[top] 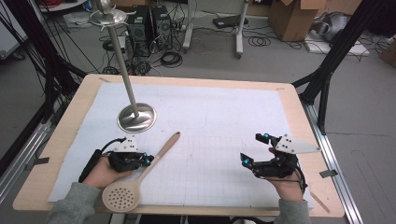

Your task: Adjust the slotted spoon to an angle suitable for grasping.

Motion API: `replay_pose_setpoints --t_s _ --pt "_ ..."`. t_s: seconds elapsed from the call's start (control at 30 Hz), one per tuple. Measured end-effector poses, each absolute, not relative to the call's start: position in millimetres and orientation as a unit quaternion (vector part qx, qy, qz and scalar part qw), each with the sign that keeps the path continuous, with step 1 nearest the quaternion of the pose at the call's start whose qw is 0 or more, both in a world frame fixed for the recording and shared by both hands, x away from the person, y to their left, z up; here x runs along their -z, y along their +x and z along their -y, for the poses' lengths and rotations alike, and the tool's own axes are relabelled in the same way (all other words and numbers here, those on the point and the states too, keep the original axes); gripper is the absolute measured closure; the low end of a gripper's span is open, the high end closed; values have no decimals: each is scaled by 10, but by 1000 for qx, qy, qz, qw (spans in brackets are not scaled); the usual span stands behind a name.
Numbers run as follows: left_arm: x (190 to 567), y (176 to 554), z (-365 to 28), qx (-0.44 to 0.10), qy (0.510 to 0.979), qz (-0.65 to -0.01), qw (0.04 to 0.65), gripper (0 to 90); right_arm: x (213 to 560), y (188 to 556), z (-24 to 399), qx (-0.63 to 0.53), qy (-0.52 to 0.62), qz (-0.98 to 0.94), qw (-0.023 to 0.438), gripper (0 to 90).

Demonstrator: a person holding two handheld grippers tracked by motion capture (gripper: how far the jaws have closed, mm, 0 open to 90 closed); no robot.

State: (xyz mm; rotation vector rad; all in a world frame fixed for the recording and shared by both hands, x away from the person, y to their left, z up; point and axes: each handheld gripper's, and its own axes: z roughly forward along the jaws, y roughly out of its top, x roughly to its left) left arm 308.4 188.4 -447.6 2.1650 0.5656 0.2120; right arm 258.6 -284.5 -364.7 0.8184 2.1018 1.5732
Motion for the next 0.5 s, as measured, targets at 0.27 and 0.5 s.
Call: replay_pose_setpoints --t_s 0.27,0.5 --pt "4449 3072 -1876 -96 865 -232 435 896 3652 2589 2843 -560 292 -751 193 94" --pt "4250 2985 -1960 -112 858 -231 445 896 3657 2592 2852 -561 294 -749 192 94"
